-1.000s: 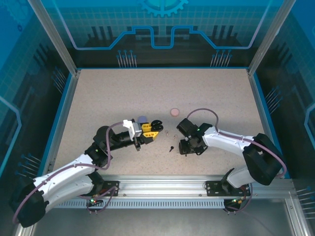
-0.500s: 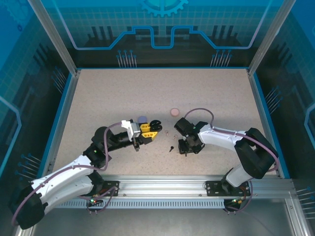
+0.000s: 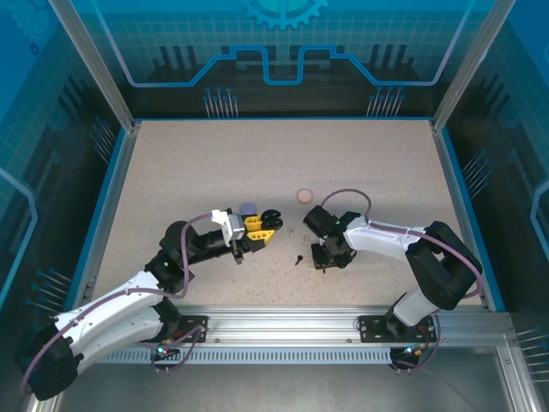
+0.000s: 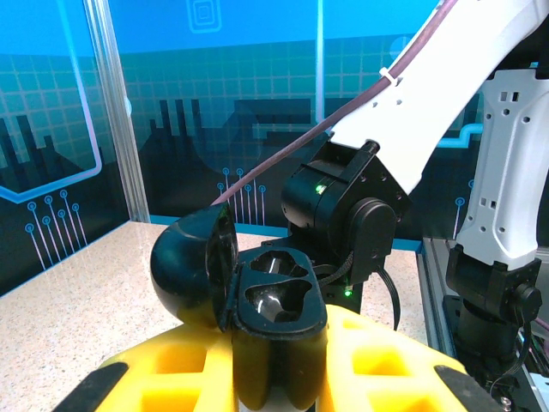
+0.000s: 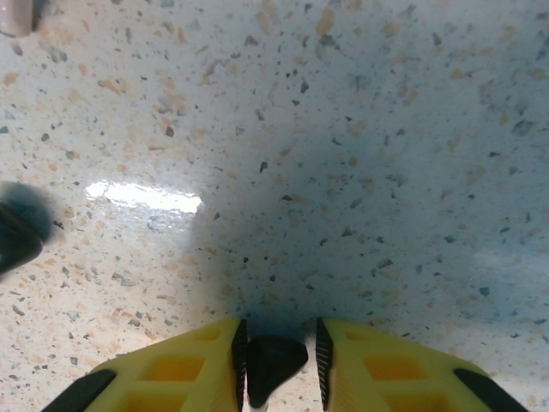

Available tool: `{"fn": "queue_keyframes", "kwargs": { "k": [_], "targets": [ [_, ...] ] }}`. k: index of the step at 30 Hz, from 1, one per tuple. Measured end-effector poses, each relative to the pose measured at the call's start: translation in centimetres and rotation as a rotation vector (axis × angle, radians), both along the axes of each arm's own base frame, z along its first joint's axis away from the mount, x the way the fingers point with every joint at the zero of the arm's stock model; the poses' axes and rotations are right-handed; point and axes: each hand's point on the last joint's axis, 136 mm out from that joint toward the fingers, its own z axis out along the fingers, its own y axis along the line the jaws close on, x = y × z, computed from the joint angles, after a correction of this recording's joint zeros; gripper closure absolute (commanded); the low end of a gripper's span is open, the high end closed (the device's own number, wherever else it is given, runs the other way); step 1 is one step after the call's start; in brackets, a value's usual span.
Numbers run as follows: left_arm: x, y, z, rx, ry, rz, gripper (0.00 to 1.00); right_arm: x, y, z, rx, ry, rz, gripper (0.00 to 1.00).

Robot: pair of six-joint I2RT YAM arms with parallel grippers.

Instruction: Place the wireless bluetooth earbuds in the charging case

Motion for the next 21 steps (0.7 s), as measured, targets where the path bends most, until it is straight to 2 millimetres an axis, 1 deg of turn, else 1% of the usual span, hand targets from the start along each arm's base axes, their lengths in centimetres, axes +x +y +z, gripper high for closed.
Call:
{"fn": "queue_keyframes", "kwargs": {
  "k": [8,14,17,21],
  "targets": [
    [0.0,0.0,0.0,0.000,0.000,0.000,1.00,0.0,-0.2,0.0,-0.010,0.001,0.000,0.78],
    [0.0,0.0,-0.1,0.003,0.004,0.000,1.00,0.0,0.1,0.2,0.002,-0.003,0.003,0.78],
    [0.1,0.0,-0.1,0.003,0.008,0.006,1.00,0.1,0.3,1.1,0.028,-0.033,0.005,0.78],
    [0.3,-0.1,-0.3,0.000,0.018,0.007,1.00,0.9,0.6,3.9,0.090,-0.123,0.003,0.77]
  ]
}}
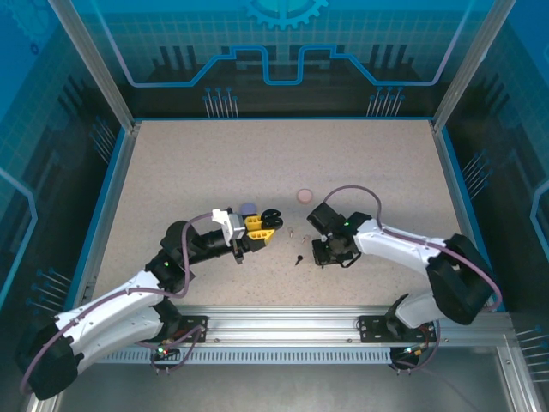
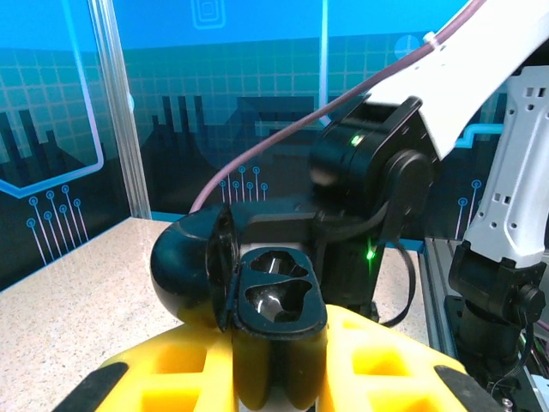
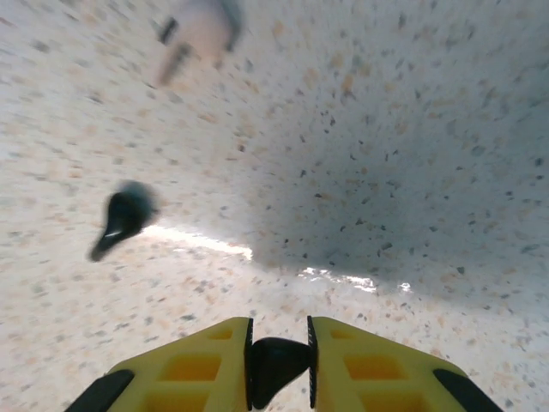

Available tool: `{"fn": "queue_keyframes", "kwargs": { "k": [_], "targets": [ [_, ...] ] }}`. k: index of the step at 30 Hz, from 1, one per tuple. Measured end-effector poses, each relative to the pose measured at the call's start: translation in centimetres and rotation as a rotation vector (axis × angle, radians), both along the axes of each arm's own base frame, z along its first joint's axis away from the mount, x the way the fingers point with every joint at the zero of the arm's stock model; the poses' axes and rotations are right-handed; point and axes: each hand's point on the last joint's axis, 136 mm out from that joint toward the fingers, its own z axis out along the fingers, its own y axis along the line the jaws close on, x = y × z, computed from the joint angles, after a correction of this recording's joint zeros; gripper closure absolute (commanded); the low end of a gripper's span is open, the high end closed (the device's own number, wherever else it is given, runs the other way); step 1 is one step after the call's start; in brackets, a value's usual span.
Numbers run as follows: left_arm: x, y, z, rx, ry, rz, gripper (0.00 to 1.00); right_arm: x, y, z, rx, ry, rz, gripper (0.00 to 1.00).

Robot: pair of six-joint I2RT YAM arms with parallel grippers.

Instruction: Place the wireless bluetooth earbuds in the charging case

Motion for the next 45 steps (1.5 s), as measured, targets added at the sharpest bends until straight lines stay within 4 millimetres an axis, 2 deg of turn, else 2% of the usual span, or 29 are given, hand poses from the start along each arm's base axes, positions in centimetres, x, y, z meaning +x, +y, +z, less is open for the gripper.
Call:
{"fn": "queue_keyframes", "kwargs": {
  "k": [5,8,14,18,23,30,45],
  "targets": [
    [1.2,-0.6,-1.2,0.004,0.059,0.017,1.00,1.1,-0.1,4.5,0.081,-0.160,-0.015,0.77],
    [2.0,-1.0,-2.3,0.016,0.093,0.032,1.00,1.8,-0.4,8.2,0.140,-0.285,-0.020,0.77],
    [3.2,-2.0,-3.8,0.023,0.133,0.059,1.00,3.2,0.0,18.0,0.296,-0.548,-0.012,0.77],
    [3.5,-2.9,-4.8,0.032,0.141,0.062,1.00,3.4,0.3,22.0,0.369,-0.641,-0.001,0.77],
    [3.5,-4.2,-6.0,0.056,0.141,0.061,1.00,3.1,1.6,23.5,0.406,-0.663,0.030,0.77],
    [3.7,-5.6,-5.7,0.044,0.107,0.069,1.00,2.7,3.5,23.0,0.398,-0.655,0.079,0.77],
    [4.0,-6.6,-5.1,0.034,0.085,0.083,1.00,3.4,4.1,23.1,0.387,-0.695,0.038,0.78]
  ]
}}
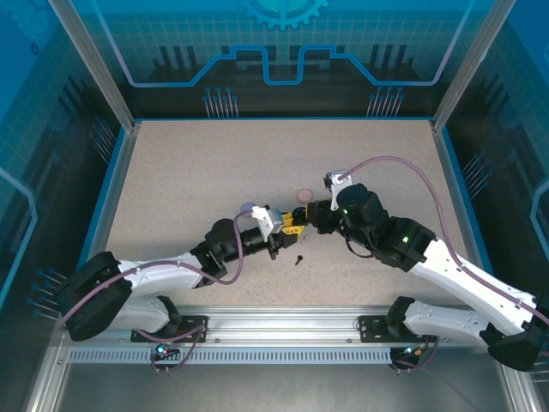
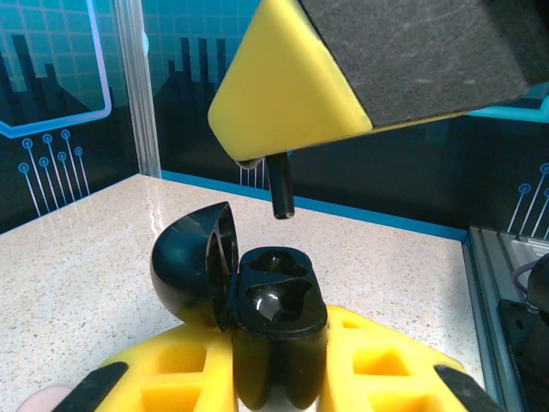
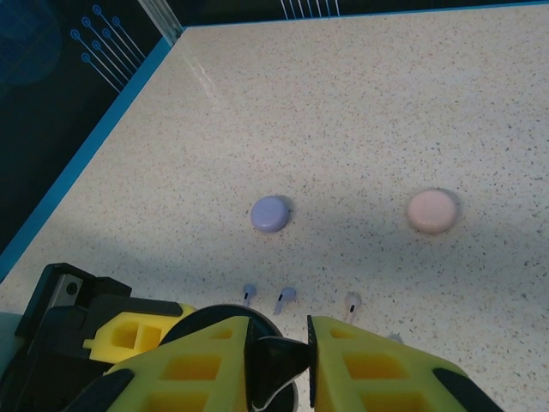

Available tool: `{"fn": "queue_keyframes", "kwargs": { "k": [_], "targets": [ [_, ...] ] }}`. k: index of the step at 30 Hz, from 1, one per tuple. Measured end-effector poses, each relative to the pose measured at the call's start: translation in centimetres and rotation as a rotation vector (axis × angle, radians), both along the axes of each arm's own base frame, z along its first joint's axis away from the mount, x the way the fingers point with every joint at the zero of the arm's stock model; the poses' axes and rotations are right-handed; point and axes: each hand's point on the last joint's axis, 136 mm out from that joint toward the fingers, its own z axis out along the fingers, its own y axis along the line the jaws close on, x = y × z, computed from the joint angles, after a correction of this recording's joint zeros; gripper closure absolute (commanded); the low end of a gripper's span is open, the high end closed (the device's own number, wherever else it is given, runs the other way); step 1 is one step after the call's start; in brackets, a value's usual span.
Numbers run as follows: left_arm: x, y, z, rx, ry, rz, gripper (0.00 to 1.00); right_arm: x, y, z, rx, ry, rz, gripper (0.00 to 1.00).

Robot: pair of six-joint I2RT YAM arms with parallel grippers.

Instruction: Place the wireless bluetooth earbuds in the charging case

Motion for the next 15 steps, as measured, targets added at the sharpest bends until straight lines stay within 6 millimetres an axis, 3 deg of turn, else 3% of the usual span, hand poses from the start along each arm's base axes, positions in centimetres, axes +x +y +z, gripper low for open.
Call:
{"fn": "queue_keyframes", "kwargs": {
  "k": [15],
  "targets": [
    [0.2,-0.3,0.1,-0.032,0.042,0.015,1.00,0.0,0.2,-1.6,-0.008,0.019,-0.010,0.78]
  ]
}}
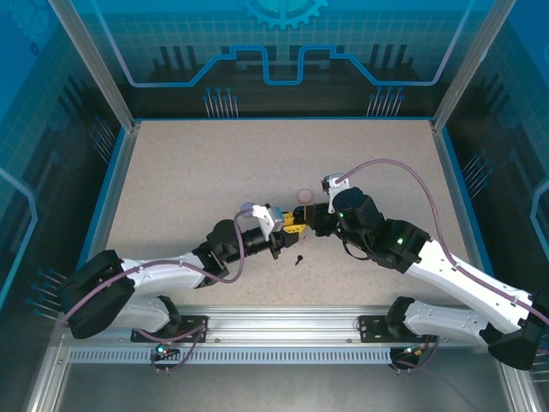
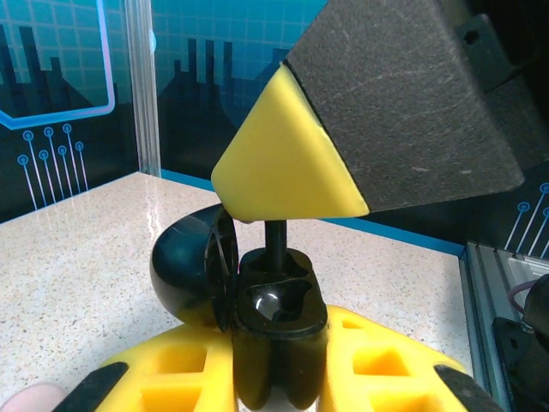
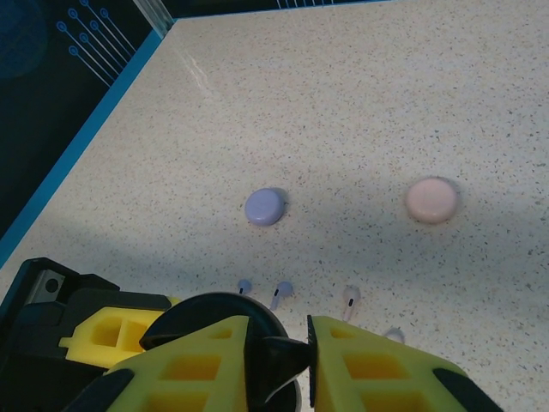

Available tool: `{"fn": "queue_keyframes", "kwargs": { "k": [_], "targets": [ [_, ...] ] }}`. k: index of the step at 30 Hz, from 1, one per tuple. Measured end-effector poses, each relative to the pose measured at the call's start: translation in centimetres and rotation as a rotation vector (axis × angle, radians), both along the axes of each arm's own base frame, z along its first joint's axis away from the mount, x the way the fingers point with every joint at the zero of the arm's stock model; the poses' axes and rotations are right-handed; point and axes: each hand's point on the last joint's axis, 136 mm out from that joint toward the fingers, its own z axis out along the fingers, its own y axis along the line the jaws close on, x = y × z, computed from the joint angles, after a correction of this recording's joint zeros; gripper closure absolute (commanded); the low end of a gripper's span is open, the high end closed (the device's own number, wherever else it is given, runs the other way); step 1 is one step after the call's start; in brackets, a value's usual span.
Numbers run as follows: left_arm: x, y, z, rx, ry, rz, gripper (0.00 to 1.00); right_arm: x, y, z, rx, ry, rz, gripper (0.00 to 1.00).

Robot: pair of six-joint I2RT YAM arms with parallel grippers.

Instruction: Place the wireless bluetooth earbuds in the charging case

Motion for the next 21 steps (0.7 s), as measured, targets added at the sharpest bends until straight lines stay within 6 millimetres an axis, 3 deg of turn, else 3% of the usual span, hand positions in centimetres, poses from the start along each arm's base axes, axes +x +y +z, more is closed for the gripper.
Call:
{"fn": "queue_keyframes", "kwargs": {
  "k": [21],
  "targets": [
    [0.33,-0.16,-0.33,0.006,0.007,0.013,1.00,-0.24,0.43,-0.69,0.021,0.038,-0.003,0.74]
  ]
}}
